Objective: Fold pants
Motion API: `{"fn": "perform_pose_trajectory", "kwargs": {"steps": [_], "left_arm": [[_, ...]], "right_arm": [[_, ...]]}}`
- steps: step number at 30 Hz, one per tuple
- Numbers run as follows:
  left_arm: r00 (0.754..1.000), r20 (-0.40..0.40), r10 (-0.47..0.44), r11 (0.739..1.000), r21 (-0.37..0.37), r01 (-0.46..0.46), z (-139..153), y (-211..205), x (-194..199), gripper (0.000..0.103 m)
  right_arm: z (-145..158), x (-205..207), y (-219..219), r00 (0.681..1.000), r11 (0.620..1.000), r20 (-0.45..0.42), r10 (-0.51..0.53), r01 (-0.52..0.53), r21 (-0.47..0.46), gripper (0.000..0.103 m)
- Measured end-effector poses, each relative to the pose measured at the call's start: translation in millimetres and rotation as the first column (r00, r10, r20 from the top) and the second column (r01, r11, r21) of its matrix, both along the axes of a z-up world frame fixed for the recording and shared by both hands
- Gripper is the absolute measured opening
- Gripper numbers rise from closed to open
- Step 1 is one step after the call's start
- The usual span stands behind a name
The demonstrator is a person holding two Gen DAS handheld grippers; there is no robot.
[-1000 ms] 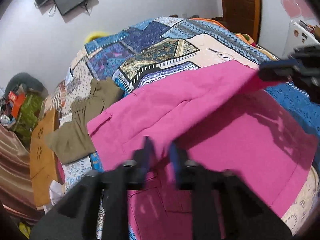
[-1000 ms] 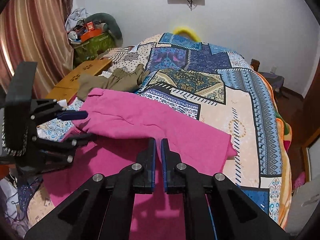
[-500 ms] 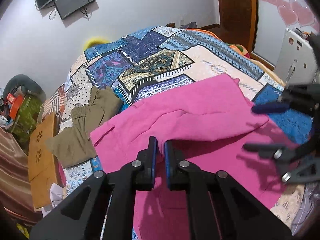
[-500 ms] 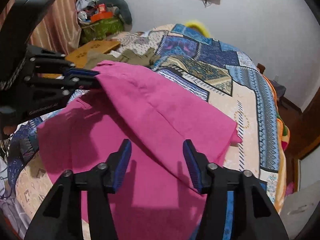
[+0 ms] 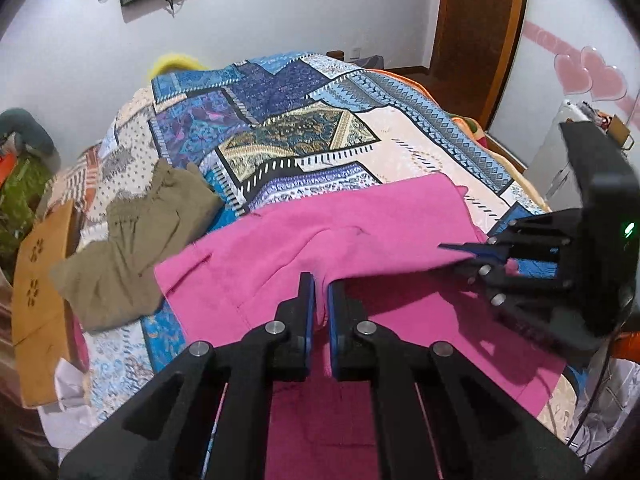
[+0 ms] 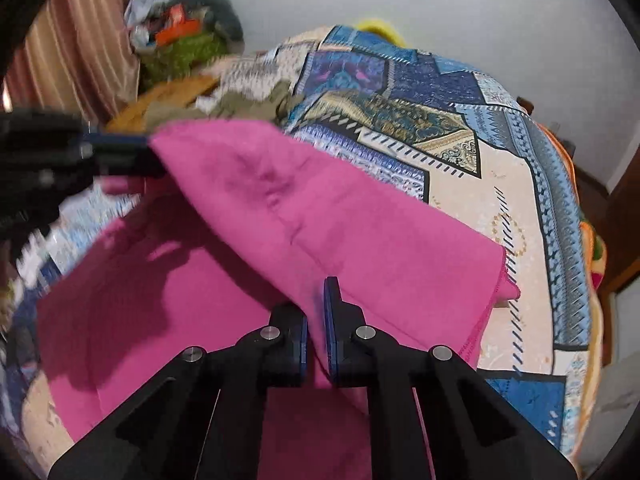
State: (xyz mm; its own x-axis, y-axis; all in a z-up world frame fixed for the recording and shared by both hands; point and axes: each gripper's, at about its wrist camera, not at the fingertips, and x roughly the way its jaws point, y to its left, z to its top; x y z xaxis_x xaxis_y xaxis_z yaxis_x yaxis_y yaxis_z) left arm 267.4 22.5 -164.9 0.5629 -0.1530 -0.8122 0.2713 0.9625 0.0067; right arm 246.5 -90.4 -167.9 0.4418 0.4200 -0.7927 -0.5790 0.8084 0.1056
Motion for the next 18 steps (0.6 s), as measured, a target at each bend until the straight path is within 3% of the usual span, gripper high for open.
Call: {"fn": "perform_pose_trajectory", "kwargs": {"steps": [11, 18], "left_arm": [[0.999, 0.027, -0.029, 1.000, 0.006, 0.029, 11.7, -4.3, -64.6, 0.005], [0.998, 0.039, -0.056, 0.998, 0.020, 0.056, 19.7, -13.1, -104.5, 0.005]], "right_arm": [[32.3, -48.6, -13.3, 0.994, 0.996, 0.062, 0.085, -0.085, 0.007, 0.004], [34.6, -81.2, -19.5, 0.994, 0.995, 0.030, 0.101, -0.101, 0.025, 0.004]]}}
